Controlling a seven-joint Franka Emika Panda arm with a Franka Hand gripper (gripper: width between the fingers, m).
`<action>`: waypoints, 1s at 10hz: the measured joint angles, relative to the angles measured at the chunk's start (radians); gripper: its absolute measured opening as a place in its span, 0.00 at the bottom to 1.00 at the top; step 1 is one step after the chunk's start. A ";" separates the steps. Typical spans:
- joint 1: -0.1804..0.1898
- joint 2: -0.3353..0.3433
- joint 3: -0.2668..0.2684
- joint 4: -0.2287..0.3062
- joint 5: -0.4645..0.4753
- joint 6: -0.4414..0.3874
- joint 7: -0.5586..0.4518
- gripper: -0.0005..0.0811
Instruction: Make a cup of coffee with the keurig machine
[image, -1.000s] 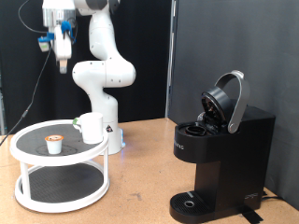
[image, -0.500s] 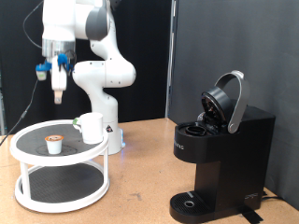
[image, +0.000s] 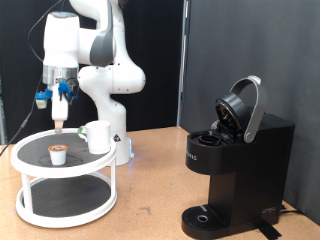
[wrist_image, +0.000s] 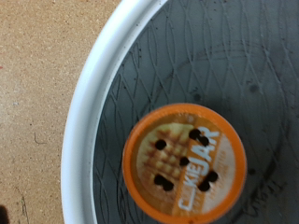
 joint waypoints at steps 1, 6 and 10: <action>-0.005 0.021 0.000 -0.005 -0.004 0.027 0.000 0.91; -0.018 0.106 0.000 -0.032 -0.022 0.140 0.000 0.91; -0.018 0.121 0.000 -0.055 -0.023 0.170 0.000 0.91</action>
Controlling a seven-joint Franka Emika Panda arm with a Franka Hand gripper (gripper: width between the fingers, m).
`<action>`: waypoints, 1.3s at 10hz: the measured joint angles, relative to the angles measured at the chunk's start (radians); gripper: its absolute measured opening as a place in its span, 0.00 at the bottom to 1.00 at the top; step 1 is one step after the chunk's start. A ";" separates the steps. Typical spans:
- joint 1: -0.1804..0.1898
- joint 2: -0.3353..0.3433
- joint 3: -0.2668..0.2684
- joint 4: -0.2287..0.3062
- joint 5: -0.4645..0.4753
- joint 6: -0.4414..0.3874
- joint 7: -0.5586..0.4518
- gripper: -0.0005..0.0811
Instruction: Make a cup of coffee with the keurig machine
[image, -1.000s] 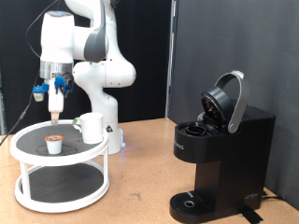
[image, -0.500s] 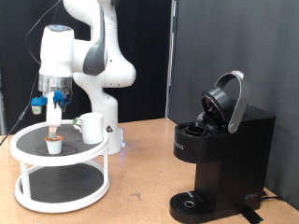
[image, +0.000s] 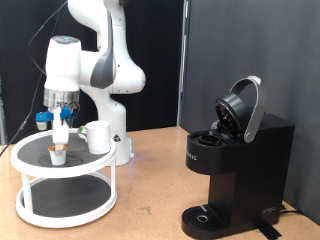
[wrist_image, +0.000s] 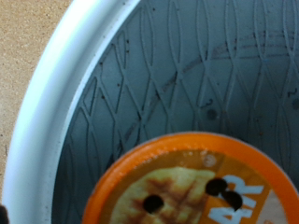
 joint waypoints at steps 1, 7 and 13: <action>0.000 0.000 0.000 -0.005 0.000 0.004 0.000 0.91; -0.006 0.000 0.000 -0.017 -0.025 0.008 0.003 0.59; -0.001 -0.034 0.001 0.032 0.049 -0.128 -0.046 0.46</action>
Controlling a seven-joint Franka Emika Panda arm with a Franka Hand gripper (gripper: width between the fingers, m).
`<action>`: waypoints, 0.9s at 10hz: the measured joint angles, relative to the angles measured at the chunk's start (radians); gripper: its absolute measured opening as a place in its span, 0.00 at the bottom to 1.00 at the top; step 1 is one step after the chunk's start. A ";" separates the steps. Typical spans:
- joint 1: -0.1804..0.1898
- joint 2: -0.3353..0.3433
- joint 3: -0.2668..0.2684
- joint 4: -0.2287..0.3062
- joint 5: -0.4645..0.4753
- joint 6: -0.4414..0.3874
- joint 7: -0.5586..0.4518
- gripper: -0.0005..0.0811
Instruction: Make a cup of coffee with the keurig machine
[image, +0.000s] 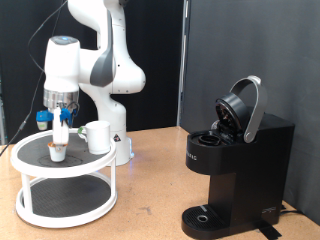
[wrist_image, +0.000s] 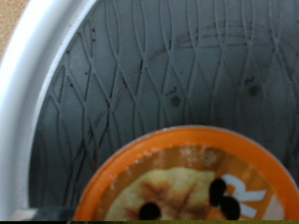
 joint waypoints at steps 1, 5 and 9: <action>0.000 -0.026 0.000 0.022 0.021 -0.051 -0.025 0.46; 0.005 -0.071 -0.002 0.056 0.079 -0.144 -0.053 0.46; 0.108 -0.085 0.012 0.119 0.329 -0.239 -0.098 0.46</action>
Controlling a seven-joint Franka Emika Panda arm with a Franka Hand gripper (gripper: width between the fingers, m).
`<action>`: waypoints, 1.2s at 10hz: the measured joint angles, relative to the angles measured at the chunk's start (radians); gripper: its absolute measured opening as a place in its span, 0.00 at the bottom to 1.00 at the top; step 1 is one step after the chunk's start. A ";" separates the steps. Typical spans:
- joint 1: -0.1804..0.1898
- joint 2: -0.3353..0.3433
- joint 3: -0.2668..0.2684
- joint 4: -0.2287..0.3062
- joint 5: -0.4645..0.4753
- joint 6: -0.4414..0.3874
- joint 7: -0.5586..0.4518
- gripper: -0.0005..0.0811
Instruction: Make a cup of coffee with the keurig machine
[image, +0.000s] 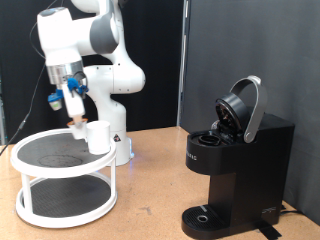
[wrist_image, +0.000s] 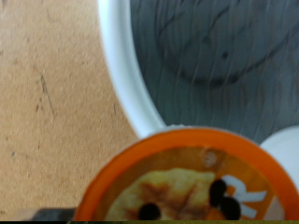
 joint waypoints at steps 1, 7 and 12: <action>0.015 0.000 0.023 0.010 0.015 -0.009 0.028 0.46; 0.047 0.006 0.097 0.033 0.143 -0.010 0.168 0.46; 0.162 0.043 0.122 0.140 0.359 -0.080 0.176 0.46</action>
